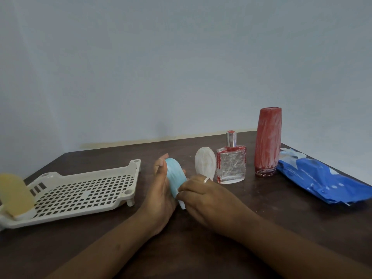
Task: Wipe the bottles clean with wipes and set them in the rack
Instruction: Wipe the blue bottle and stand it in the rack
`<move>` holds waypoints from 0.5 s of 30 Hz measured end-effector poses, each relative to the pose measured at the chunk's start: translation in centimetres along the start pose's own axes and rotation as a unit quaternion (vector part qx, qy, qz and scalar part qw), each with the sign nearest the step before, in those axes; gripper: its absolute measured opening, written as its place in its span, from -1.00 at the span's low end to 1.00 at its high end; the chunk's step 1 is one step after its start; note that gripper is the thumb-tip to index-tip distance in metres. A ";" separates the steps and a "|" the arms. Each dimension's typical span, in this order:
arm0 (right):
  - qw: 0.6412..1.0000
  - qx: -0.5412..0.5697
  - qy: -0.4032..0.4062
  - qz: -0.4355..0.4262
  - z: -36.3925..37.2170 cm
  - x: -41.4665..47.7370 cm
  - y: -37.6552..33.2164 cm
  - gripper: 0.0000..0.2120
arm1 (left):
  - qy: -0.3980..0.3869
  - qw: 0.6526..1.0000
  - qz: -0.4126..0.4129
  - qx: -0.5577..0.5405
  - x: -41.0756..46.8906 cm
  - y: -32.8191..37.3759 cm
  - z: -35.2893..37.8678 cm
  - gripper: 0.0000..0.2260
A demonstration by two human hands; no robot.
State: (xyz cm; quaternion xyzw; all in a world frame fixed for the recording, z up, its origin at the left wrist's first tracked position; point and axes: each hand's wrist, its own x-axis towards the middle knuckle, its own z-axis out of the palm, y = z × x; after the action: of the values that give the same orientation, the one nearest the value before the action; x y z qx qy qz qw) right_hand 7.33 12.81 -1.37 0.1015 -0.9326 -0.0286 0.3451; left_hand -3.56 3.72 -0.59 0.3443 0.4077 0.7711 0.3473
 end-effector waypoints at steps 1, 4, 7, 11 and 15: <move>1.000 0.001 -0.002 0.006 -0.1 0.0 0.0 -0.76 | 0.001 1.000 0.005 0.000 0.0 0.0 0.0 -0.33; 1.000 -0.003 0.008 0.027 -0.1 -0.2 0.1 -0.79 | -0.002 1.000 0.006 0.003 0.1 -0.1 0.0 -0.30; 0.999 -0.025 0.018 0.016 0.2 -0.2 0.2 -0.78 | -0.010 1.000 -0.004 0.009 -0.1 0.1 0.2 -0.34; 0.996 -0.079 -0.007 -0.048 0.3 -0.3 -0.2 -0.83 | -0.010 1.000 -0.011 0.015 -0.2 0.2 0.2 -0.35; 0.999 -0.041 0.012 -0.011 0.4 -0.4 0.2 -0.88 | -0.011 1.000 0.002 -0.007 -0.1 0.1 0.3 -0.35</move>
State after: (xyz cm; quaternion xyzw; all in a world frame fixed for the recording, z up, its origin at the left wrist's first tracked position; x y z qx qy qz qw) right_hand 7.33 13.10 -1.90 0.0974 -0.9251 -0.0694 0.3603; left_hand -3.26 3.69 -0.36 0.3512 0.3977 0.7708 0.3527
